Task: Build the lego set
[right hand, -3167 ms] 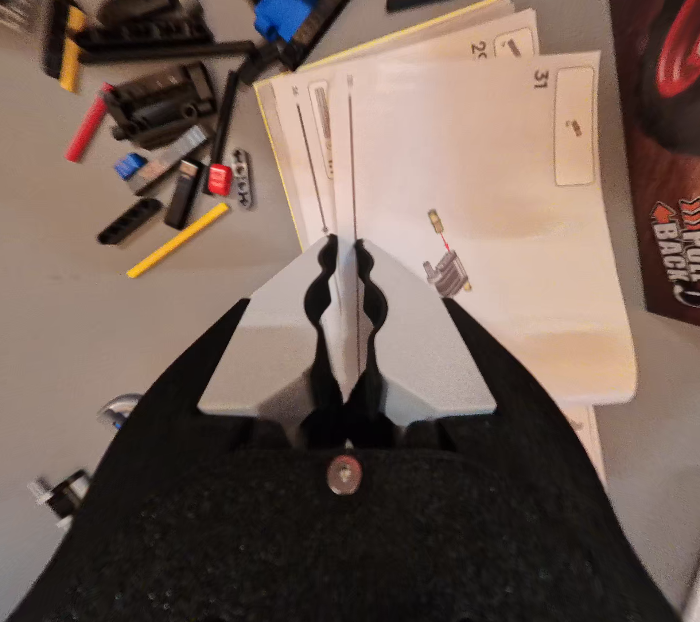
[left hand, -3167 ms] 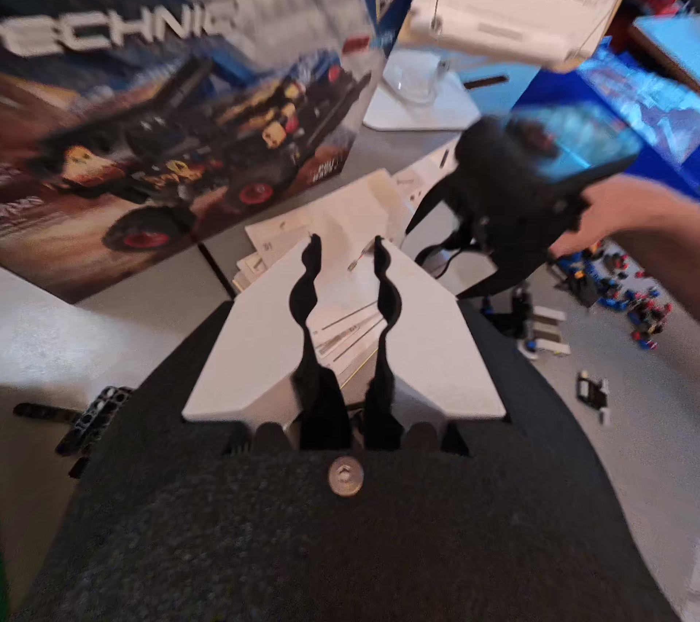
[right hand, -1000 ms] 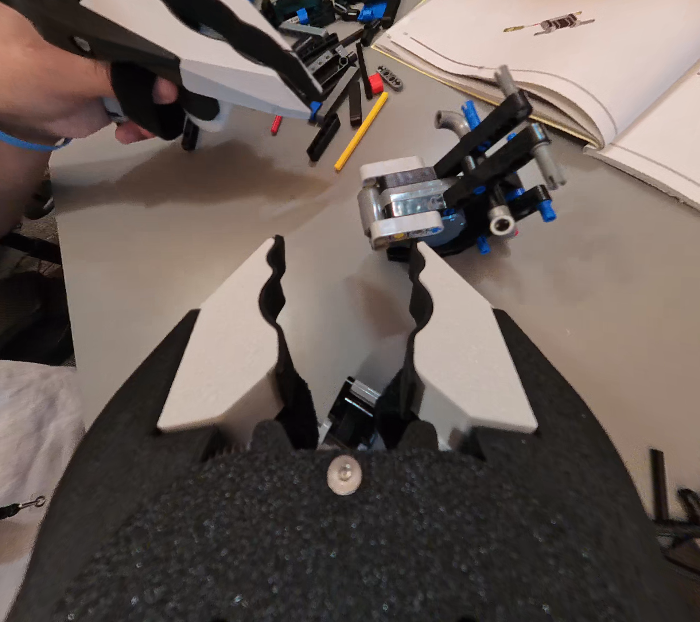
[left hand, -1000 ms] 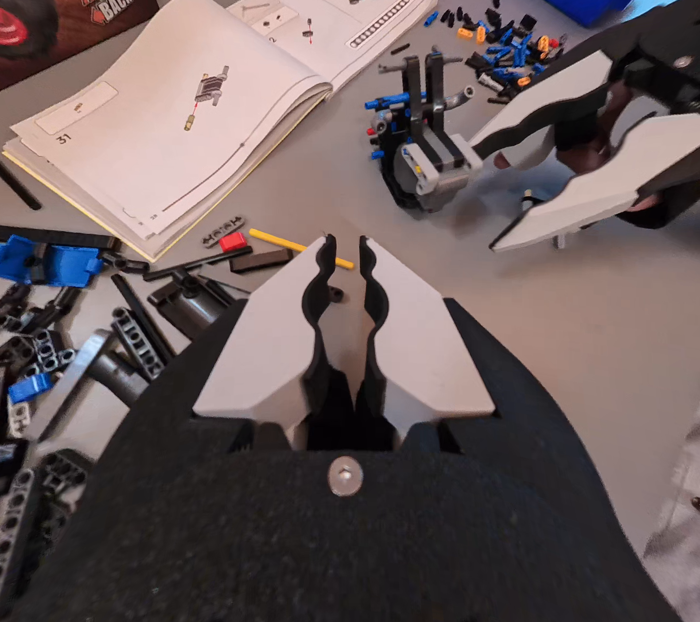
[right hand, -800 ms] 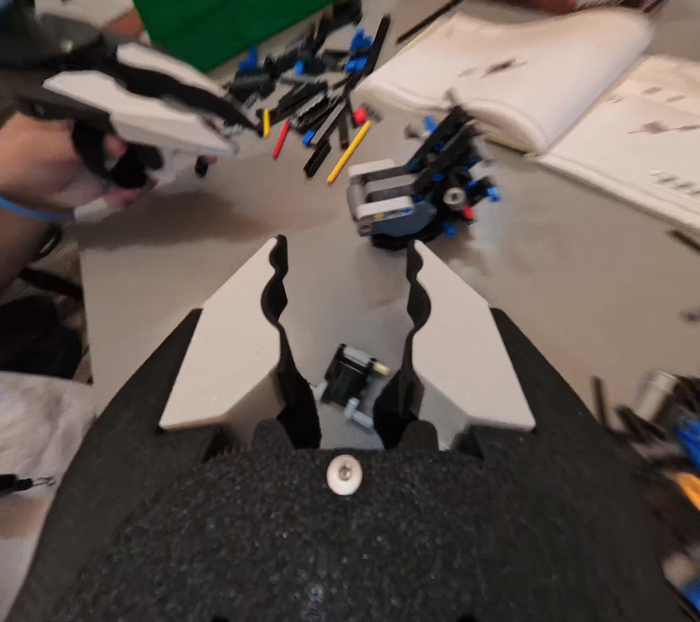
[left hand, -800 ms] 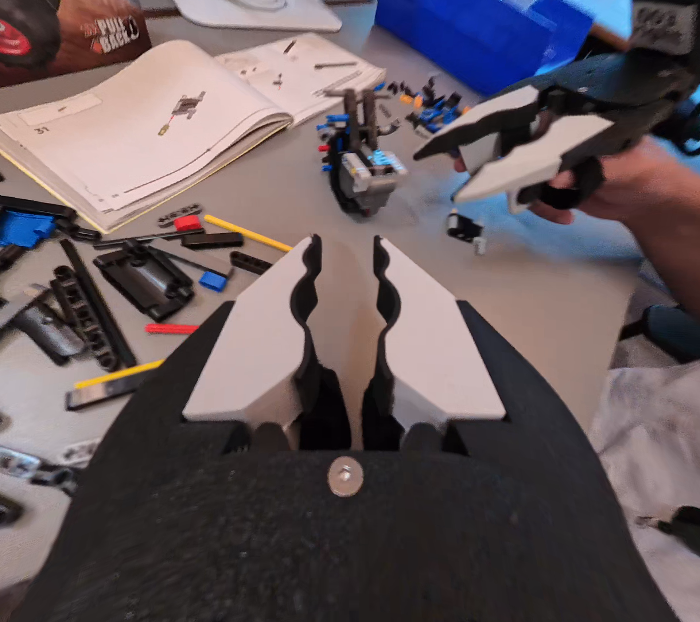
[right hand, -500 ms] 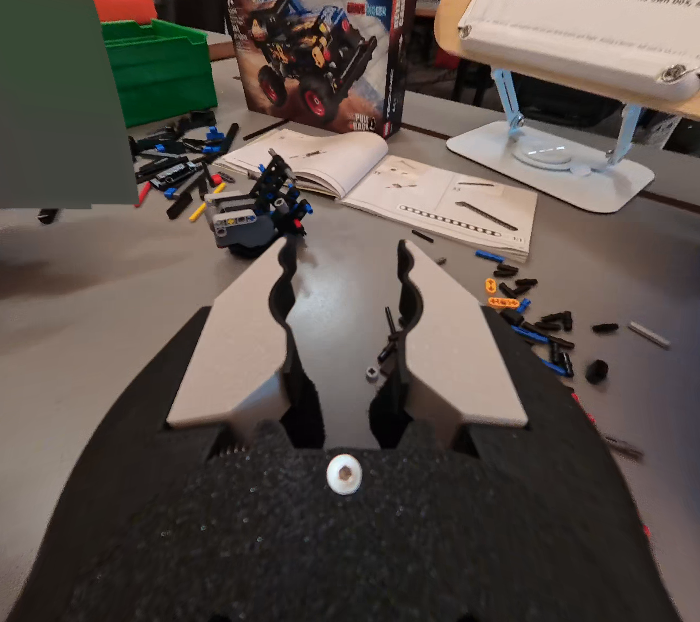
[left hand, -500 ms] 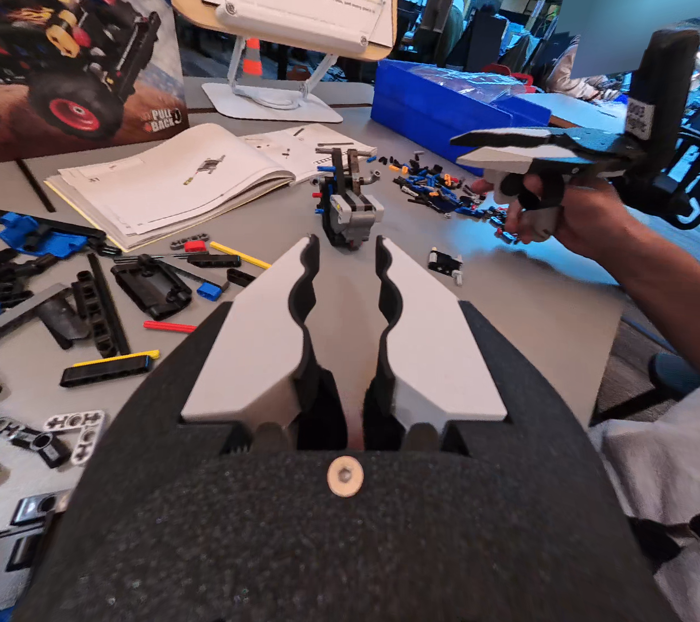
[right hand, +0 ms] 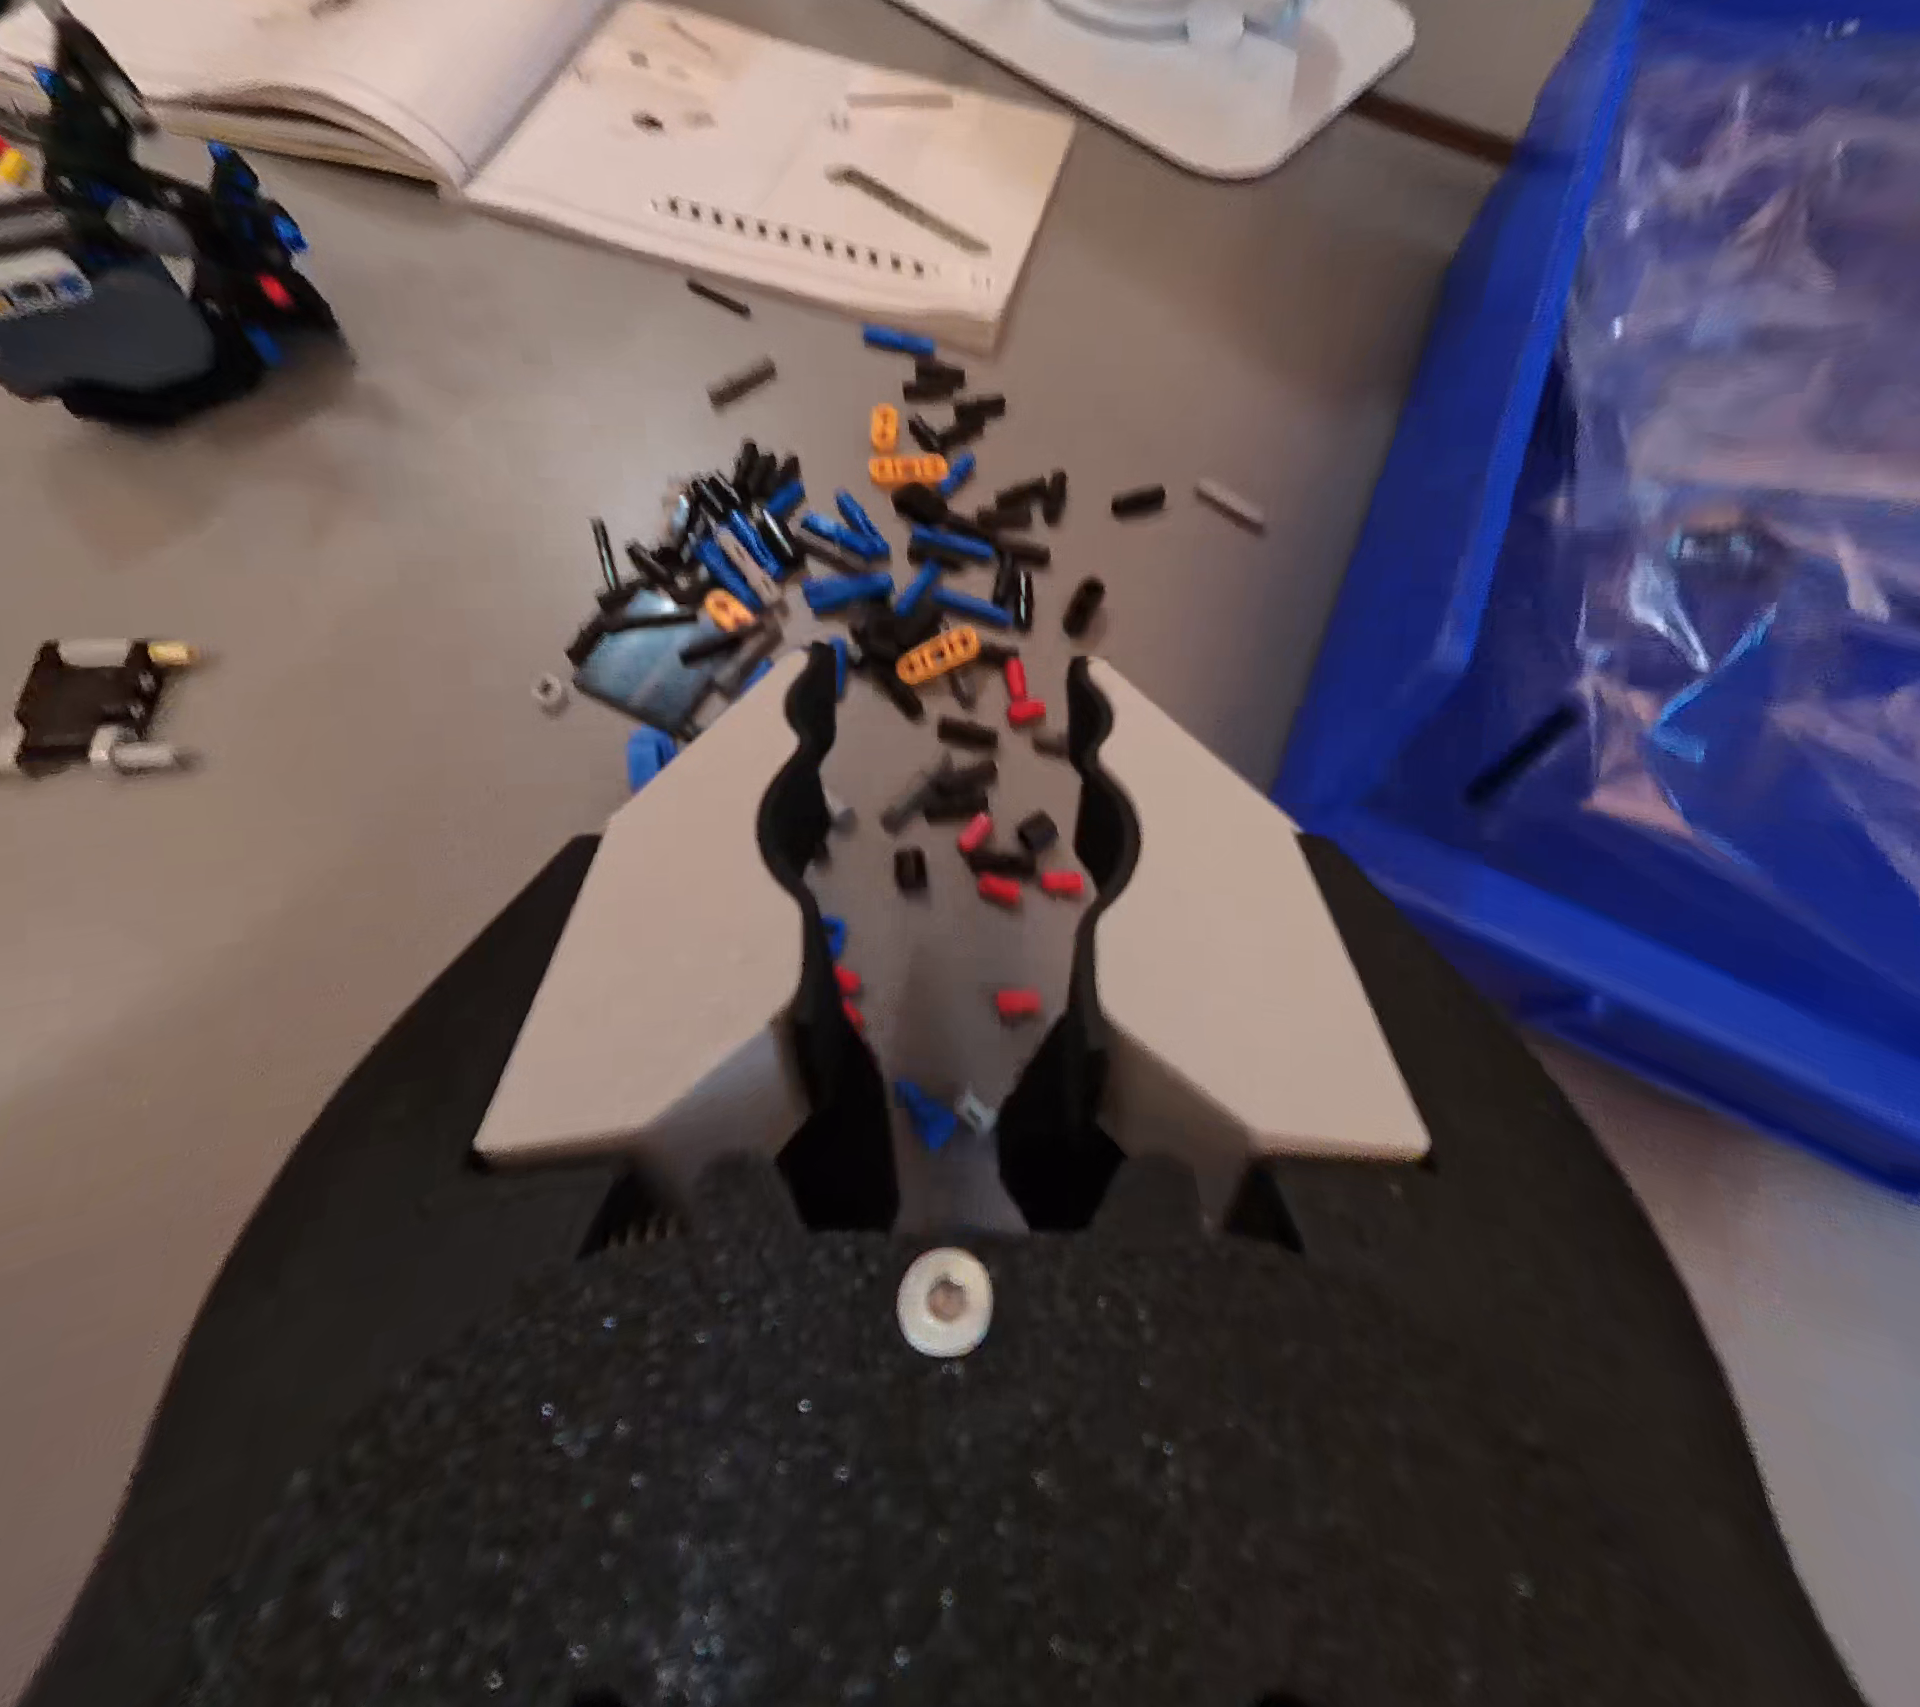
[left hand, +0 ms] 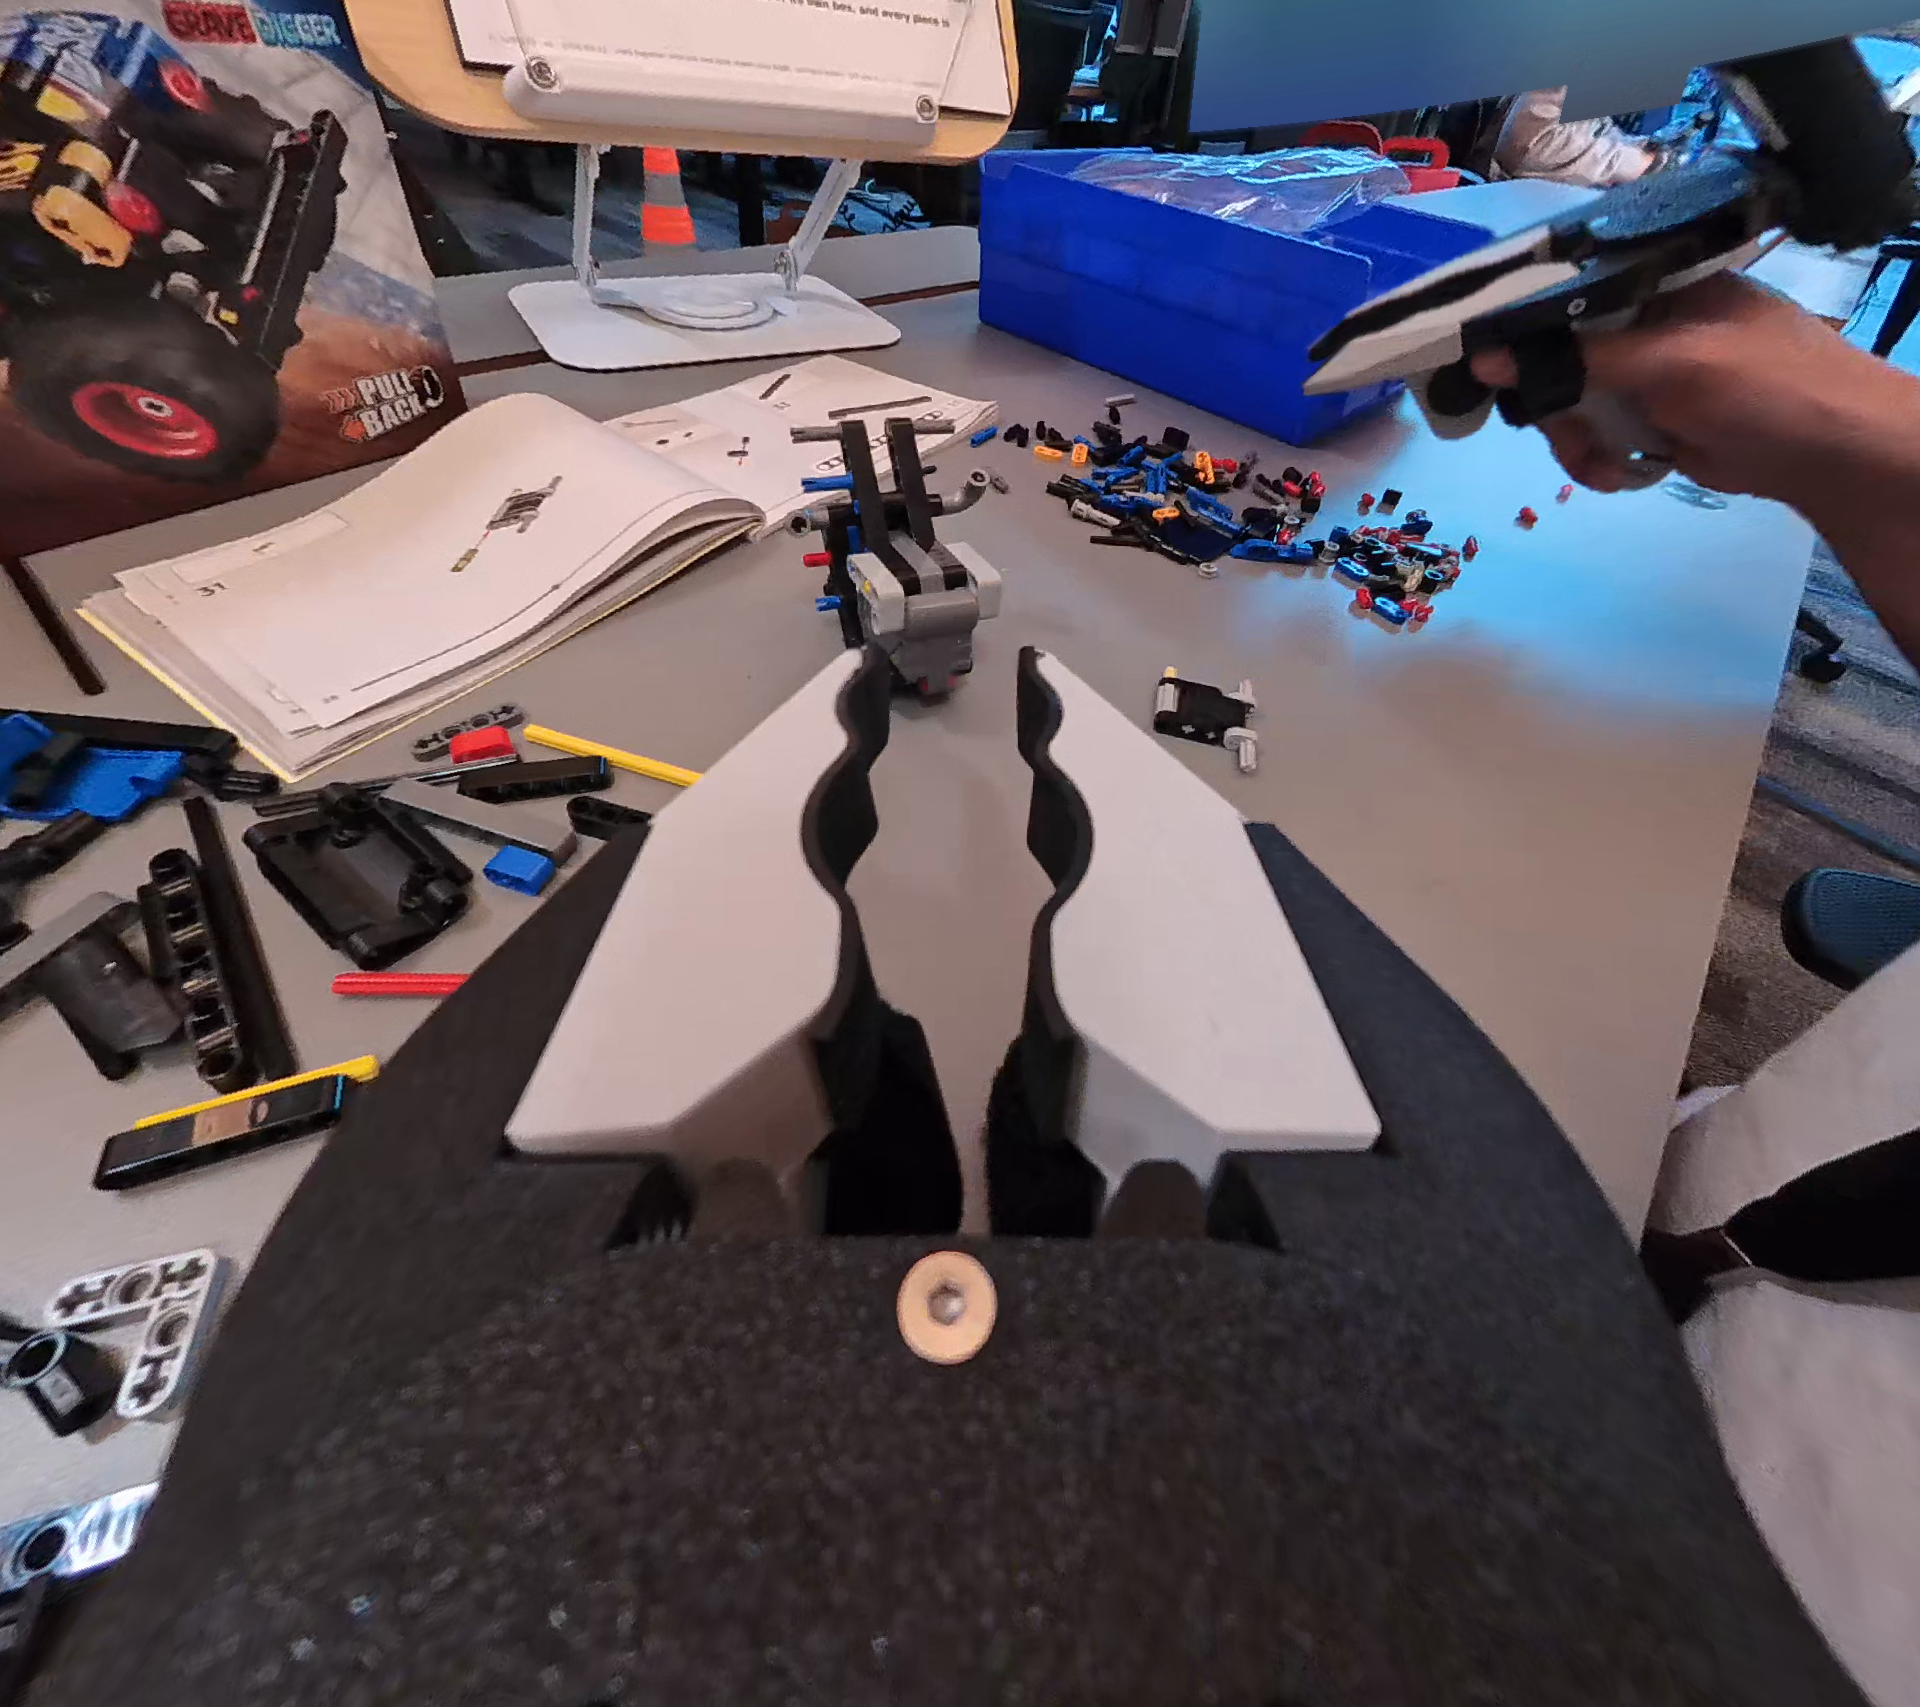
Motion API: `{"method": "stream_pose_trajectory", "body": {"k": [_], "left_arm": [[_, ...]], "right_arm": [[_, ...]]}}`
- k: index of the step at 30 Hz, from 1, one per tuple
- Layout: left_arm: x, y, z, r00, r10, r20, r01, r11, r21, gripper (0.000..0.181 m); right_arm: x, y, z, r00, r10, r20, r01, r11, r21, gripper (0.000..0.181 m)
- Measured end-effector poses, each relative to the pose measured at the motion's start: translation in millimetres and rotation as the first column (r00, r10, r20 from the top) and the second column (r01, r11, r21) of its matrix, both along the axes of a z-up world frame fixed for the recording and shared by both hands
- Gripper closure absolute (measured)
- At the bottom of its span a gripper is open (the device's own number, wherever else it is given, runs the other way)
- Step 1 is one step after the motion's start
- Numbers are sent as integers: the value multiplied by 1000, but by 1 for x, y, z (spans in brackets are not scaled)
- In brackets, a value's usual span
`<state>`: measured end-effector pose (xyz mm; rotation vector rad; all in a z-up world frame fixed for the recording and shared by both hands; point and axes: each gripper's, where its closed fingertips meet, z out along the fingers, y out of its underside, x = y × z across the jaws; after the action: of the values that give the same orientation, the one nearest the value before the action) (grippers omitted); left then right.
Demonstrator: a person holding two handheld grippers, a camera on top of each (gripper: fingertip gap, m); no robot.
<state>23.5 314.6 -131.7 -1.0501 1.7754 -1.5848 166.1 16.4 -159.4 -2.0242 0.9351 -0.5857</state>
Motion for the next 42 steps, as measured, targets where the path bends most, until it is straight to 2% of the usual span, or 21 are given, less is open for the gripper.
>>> {"method": "stream_pose_trajectory", "body": {"k": [2,6,9,14,17,21,29,37,42], "left_arm": [[0,0,0,1000,-5,-9,5,1000,-14,159],[2,1,-2,999,-25,-46,23,999,-44,159],[1,0,-2,998,-39,-50,36,998,-52,159],[1,-3,-4,998,-47,-52,45,998,-32,159],[0,-7,-7,996,-62,-64,61,998,-16,159],[1,-9,-9,996,-63,-70,64,998,4,159],[0,-7,-7,997,-50,-50,50,999,8,159],[1,-7,-8,997,-55,-58,55,998,3,159],[0,-7,-7,997,-56,-54,56,998,0,159]], "right_arm": [[-3,-15,-11,999,-27,-25,26,1000,-13,140],[-16,-23,-28,998,-20,-63,20,1000,-12,143],[-24,-38,-29,998,-43,-45,41,997,-59,146],[-47,-57,-23,997,-43,-60,40,998,-41,148],[-85,-29,-25,983,153,-100,-151,988,28,148],[-107,-2,-34,957,281,-71,-285,957,-59,151],[-106,11,-51,930,340,-139,-362,913,-187,163],[-101,14,-57,915,371,-157,-401,877,-266,167],[-102,13,-61,889,401,-222,-447,864,-232,170]]}}
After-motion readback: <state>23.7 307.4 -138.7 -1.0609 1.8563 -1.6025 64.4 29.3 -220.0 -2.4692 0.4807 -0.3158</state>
